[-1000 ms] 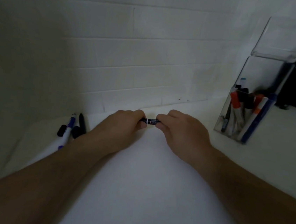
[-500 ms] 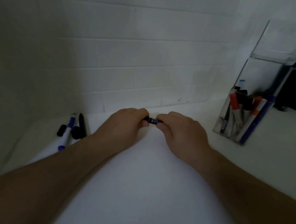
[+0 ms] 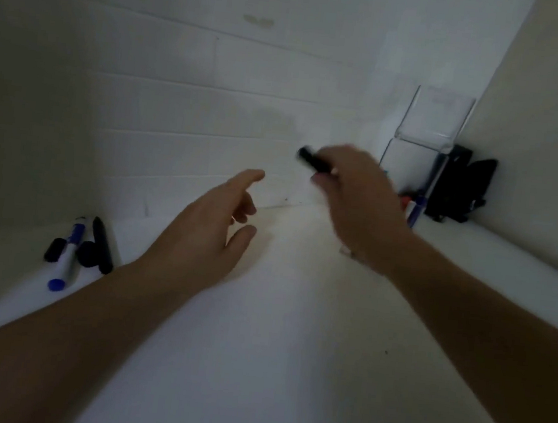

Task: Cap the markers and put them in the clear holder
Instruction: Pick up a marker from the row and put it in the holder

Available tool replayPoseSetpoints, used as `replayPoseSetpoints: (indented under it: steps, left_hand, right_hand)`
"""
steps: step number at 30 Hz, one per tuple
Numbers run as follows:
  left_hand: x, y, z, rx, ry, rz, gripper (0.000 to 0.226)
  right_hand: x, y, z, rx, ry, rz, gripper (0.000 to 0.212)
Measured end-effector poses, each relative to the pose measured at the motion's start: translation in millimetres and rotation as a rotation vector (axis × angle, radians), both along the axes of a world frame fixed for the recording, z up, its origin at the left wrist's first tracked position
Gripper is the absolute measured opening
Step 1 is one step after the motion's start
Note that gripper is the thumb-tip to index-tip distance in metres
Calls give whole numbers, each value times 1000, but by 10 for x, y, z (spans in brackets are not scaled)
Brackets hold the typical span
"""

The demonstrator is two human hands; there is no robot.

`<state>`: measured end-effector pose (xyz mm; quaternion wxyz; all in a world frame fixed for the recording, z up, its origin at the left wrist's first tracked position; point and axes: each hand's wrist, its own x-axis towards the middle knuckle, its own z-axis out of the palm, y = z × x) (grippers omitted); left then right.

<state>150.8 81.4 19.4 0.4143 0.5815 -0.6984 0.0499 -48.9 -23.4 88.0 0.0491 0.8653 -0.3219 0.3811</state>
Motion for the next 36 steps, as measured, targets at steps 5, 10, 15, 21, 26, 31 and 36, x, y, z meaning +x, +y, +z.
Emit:
replayPoseSetpoints:
  steps: [5, 10, 15, 21, 26, 31, 36]
  left_hand:
    - [-60, 9, -41, 5, -176, -89, 61]
    - [-112, -22, -136, 30, -218, -147, 54]
    - [-187, -17, -219, 30, -276, -221, 47]
    - [-135, -28, -243, 5, -287, -220, 39]
    - [-96, -55, -216, -13, -320, -221, 29]
    - [75, -58, -55, -53, -347, -181, 20]
    - [678, 65, 312, 96, -134, 242, 23]
  right_hand:
    - [-537, -275, 443, -12, -337, -121, 13]
    - [-753, -451, 320, 183, -203, -227, 28]
    - [-734, -490, 114, 73, 59, -348, 45]
    - [-759, -480, 60, -164, 271, -584, 14]
    - [-810, -504, 36, -52, 340, -633, 25]
    - [-550, -308, -57, -246, 180, -474, 32]
    - [393, 112, -571, 20, 119, 50, 30]
